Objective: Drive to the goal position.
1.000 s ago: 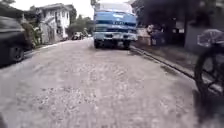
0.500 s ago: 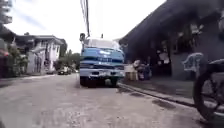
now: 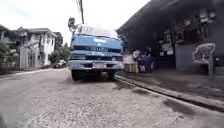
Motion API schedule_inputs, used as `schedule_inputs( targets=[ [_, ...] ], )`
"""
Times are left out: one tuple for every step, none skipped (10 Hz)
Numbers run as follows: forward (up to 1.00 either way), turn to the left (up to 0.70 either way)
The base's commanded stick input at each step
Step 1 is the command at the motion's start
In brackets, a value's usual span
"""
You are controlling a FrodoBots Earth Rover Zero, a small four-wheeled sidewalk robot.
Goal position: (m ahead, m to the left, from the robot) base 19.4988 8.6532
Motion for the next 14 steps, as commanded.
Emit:
schedule_inputs(
  targets=[
    [1.0, 0.27],
    [0.36, 0.38],
    [0.0, 0.45],
    [0.0, 0.45],
    [0.0, 0.45],
    [0.0, 0.45],
    [0.0, 0.45],
    [0.0, 0.45],
    [0.0, 0.45],
    [0.0, 0.45],
    [0.0, 0.45],
    [0.0, 0.45],
    [0.0, 0.45],
    [0.0, 0.45]
  ],
)
